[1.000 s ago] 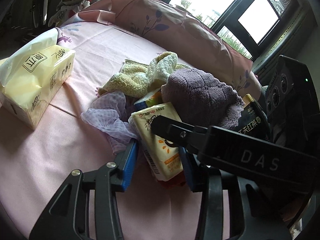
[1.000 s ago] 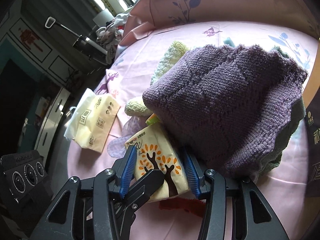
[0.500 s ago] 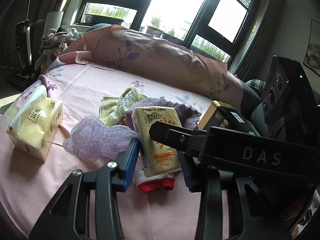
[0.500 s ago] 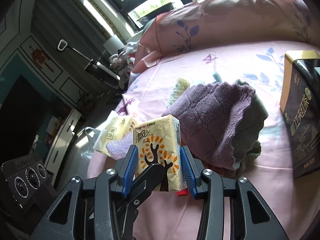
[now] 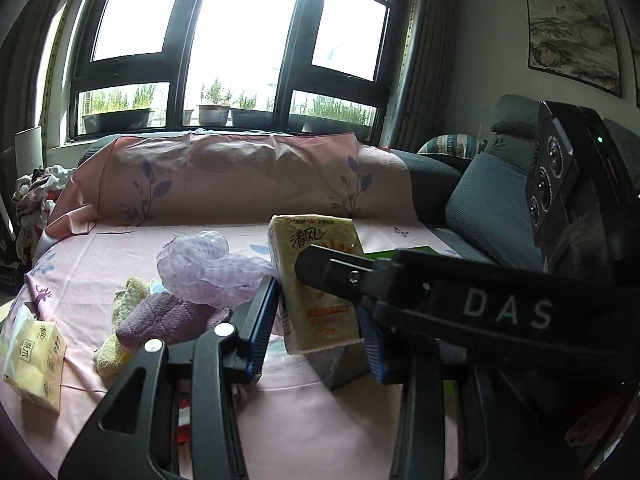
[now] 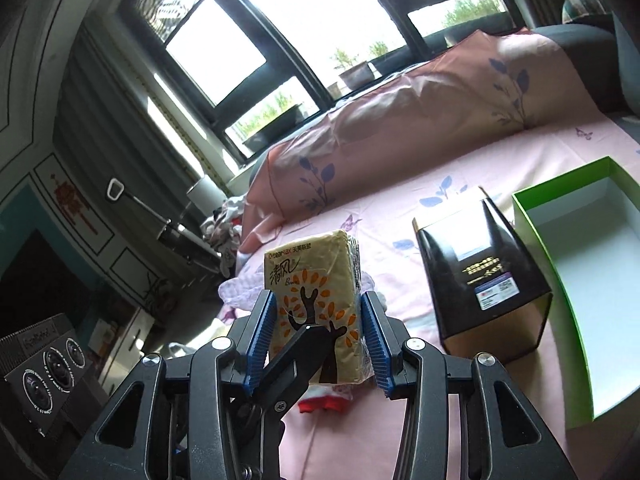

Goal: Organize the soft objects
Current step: 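Carry the tissue pack with the right gripper into the green-rimmed box and release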

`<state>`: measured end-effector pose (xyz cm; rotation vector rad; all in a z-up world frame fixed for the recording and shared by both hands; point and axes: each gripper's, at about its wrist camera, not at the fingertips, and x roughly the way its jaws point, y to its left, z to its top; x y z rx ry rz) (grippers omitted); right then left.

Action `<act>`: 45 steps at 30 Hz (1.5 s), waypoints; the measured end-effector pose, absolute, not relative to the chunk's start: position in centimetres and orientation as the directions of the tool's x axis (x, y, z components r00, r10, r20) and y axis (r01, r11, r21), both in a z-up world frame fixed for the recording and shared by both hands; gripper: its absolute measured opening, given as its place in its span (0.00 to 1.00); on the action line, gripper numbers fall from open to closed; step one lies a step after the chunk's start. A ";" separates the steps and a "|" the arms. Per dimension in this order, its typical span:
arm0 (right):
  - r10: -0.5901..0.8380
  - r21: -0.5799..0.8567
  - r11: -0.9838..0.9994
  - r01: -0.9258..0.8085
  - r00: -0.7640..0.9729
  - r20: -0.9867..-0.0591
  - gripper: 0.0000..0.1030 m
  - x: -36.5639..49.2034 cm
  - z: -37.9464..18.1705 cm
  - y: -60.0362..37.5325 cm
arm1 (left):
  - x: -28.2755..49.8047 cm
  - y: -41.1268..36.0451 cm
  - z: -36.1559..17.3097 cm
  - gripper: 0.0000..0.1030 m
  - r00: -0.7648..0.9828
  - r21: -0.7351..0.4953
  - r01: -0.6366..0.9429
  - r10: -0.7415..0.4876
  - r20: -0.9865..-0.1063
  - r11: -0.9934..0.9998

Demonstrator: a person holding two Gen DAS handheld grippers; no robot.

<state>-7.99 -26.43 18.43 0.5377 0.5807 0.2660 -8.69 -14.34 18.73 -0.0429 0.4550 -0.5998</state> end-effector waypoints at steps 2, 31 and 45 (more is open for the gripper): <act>0.370 0.560 0.825 -0.078 0.823 -0.430 0.45 -8.6 18.5 -27.7 | -8.9 -15.8 18.9 0.37 0.715 -0.163 0.557 -0.570 -0.404 0.814; 0.092 0.701 0.639 0.317 0.874 -0.478 0.45 -14.5 11.5 -44.4 | -8.8 -33.9 14.4 0.37 0.435 -0.106 0.800 -0.693 -0.576 0.590; -0.019 0.725 0.559 0.402 0.880 -0.474 0.47 -16.6 10.4 -47.5 | -8.0 -36.6 13.0 0.62 0.315 -0.189 0.839 -0.739 -0.595 0.510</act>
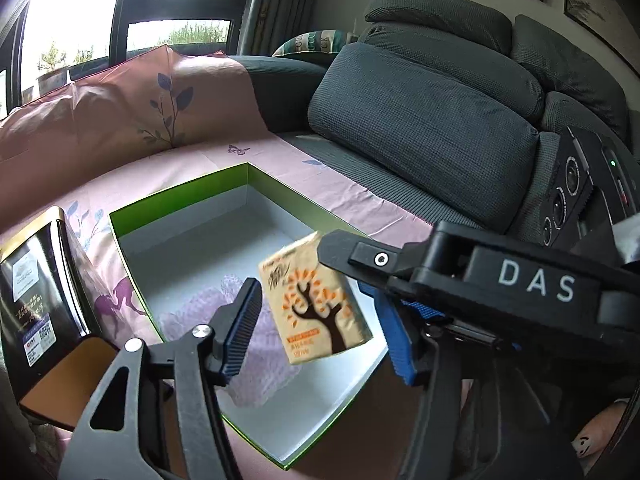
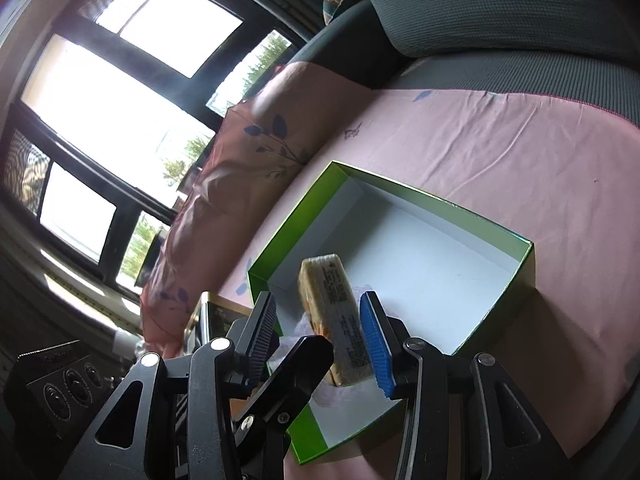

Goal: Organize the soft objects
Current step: 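Carry the tissue pack with the right gripper into the green-rimmed box and release, then withdraw the right gripper from the box back toward the pile of cloths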

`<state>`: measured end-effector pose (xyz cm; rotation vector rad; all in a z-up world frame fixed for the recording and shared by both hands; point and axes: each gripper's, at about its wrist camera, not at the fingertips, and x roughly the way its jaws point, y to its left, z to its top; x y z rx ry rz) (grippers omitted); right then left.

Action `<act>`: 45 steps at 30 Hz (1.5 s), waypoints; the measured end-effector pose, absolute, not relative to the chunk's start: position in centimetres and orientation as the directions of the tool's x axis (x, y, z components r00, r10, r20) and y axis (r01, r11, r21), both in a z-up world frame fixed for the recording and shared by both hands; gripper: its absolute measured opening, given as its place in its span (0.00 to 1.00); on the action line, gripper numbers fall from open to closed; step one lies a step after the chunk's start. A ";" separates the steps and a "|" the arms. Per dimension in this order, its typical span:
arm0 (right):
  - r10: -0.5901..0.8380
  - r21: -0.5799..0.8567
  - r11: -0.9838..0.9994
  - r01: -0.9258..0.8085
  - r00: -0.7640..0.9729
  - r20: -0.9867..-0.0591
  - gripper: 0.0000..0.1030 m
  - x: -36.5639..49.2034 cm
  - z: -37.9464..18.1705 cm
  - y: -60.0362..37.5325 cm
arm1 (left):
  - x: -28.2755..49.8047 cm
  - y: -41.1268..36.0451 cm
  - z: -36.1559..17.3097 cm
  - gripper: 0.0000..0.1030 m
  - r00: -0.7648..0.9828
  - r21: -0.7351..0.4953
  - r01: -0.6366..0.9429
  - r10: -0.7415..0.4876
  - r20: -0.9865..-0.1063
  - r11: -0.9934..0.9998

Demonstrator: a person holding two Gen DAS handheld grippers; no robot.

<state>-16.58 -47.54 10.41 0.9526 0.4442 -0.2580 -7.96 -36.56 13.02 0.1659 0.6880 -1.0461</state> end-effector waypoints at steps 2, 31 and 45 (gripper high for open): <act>-0.044 0.716 0.560 0.416 0.879 -0.475 0.64 -16.8 10.7 -47.5 | -7.9 -35.9 13.5 0.75 0.320 -0.196 0.837 -0.748 -0.581 0.511; -0.070 0.522 0.784 0.335 0.884 -0.462 1.00 -13.1 16.2 -38.4 | -5.9 -14.9 16.9 0.99 0.641 -0.219 0.529 -0.556 -0.529 0.820; 0.017 0.392 0.900 0.192 0.882 -0.471 1.00 -9.2 17.2 -29.9 | -2.7 -5.5 10.0 0.99 0.694 -0.224 0.285 -0.362 -0.622 0.932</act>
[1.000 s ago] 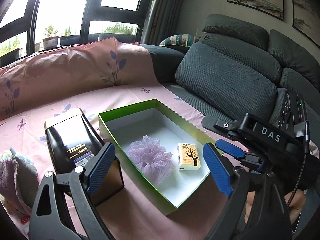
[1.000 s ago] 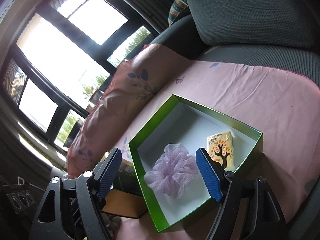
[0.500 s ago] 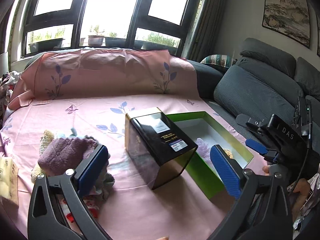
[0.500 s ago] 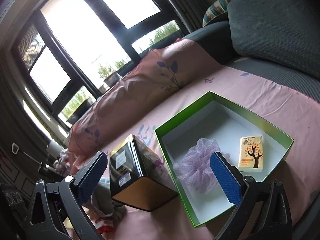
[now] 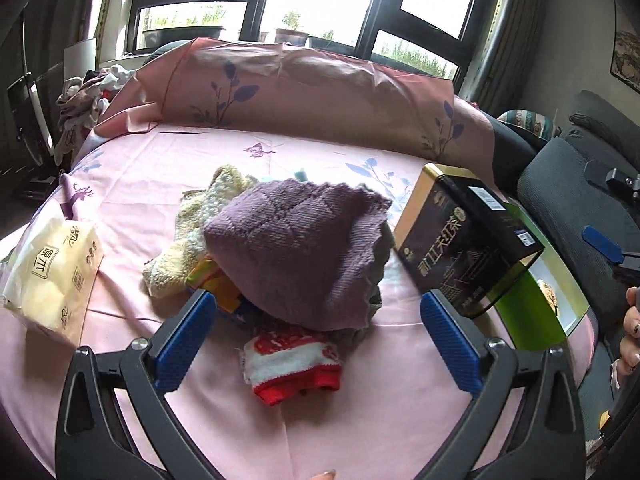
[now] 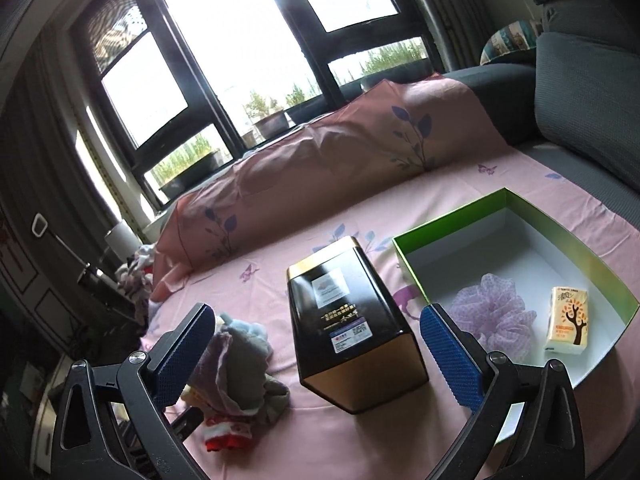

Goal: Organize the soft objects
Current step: 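Withdraw the right gripper from the box back toward the pile of cloths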

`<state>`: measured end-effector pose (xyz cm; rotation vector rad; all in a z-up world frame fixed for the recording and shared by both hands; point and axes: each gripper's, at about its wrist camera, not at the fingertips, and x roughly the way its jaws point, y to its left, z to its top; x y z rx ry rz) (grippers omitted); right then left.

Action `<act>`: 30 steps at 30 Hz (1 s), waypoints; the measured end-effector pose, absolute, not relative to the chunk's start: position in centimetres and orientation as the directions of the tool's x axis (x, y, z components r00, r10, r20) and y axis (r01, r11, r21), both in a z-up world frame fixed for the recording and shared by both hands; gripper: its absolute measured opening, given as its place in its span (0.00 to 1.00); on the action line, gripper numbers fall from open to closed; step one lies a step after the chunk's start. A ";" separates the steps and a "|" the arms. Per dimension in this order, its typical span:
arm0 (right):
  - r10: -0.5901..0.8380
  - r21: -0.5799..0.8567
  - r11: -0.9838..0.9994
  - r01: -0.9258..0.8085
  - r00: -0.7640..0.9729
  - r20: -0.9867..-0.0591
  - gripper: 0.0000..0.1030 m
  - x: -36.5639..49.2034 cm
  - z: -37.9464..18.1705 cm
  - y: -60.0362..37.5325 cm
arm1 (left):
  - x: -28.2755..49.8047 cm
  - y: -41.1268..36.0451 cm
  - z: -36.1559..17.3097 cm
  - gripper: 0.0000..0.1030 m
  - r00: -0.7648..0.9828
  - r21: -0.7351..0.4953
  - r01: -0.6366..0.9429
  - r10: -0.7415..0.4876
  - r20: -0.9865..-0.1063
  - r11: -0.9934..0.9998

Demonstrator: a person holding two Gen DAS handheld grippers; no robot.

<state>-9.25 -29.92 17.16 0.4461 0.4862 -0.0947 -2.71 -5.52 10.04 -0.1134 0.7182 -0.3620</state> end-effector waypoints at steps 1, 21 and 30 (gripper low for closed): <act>0.015 0.364 0.913 0.185 0.875 -0.484 1.00 -8.8 17.1 -29.0 | -2.6 -5.0 9.9 0.99 0.704 -0.217 0.265 -0.343 -0.622 0.939; 0.146 0.361 0.931 0.058 0.846 -0.512 1.00 -4.9 13.7 -21.0 | -0.6 1.1 9.2 0.98 0.718 -0.318 0.058 -0.260 -0.645 0.946; 0.103 0.328 0.940 0.093 0.840 -0.533 1.00 -4.7 13.7 -21.1 | -0.4 2.0 9.2 0.97 0.691 -0.431 0.049 -0.342 -0.636 0.901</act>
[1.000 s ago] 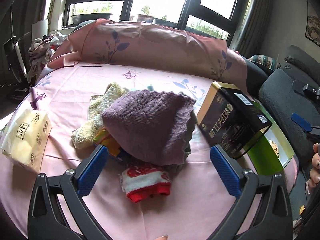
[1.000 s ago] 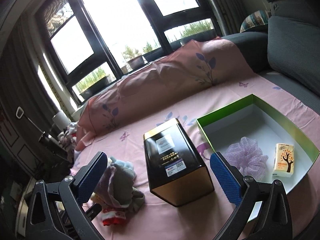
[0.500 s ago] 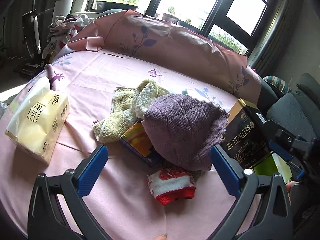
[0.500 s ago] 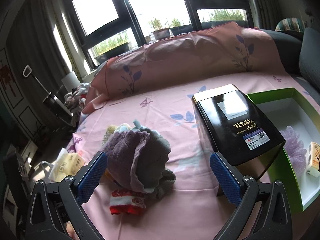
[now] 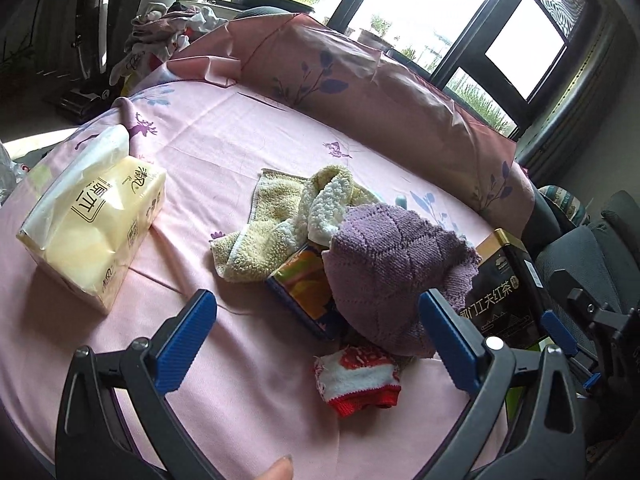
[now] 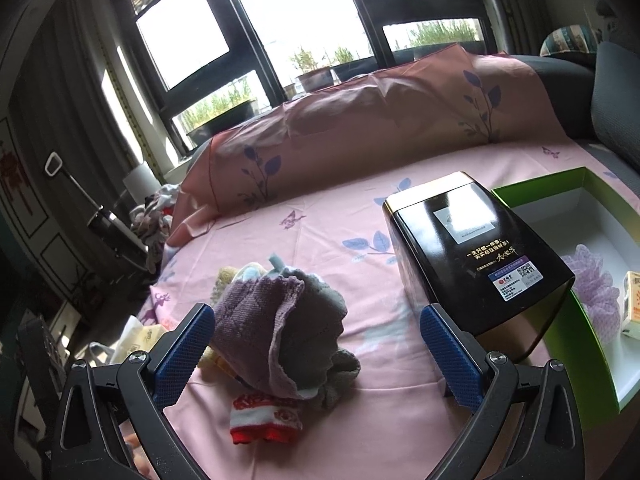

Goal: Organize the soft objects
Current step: 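Withdraw the right gripper from the box back toward the pile of cloths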

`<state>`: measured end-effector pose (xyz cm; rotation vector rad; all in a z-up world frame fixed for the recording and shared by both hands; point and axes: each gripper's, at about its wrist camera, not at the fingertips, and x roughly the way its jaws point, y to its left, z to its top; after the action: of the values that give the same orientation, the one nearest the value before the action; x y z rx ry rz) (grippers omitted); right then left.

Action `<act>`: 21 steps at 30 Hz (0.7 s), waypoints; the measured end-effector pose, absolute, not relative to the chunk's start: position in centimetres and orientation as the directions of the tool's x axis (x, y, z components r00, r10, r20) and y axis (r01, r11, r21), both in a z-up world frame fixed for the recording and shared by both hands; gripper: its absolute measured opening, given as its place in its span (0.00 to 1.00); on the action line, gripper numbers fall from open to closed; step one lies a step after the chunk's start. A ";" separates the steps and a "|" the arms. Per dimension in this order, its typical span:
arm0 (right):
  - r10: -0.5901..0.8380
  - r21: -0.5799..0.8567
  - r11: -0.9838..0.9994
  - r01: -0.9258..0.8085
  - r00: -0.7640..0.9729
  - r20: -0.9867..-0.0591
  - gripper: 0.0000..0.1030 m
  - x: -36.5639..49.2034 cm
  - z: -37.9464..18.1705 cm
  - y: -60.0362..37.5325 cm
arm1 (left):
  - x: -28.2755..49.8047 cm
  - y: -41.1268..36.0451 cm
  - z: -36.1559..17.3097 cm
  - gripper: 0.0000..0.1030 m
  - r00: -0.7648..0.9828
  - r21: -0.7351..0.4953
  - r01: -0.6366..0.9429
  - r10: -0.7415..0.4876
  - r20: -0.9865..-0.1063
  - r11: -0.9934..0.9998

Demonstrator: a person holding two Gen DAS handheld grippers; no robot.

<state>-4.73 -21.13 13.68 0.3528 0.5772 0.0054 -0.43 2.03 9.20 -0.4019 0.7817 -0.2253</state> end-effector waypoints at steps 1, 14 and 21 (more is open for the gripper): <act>0.100 0.325 0.941 0.094 0.840 -0.533 1.00 -4.7 13.7 -21.1 | -0.5 2.0 9.3 0.97 0.695 -0.425 0.050 -0.337 -0.635 0.904; 0.175 0.371 0.928 0.034 0.840 -0.513 1.00 -5.4 14.2 -21.4 | -0.7 2.3 9.6 0.96 0.682 -0.473 0.085 -0.397 -0.614 0.877; 0.274 0.436 0.899 -0.035 0.822 -0.499 0.82 -5.5 14.5 -21.2 | -0.7 2.5 9.7 0.81 0.682 -0.403 0.087 -0.349 -0.642 0.911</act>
<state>-5.53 -21.16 14.52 0.4271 0.5864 0.1701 -0.67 2.50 9.72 -0.3576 0.7854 -0.2505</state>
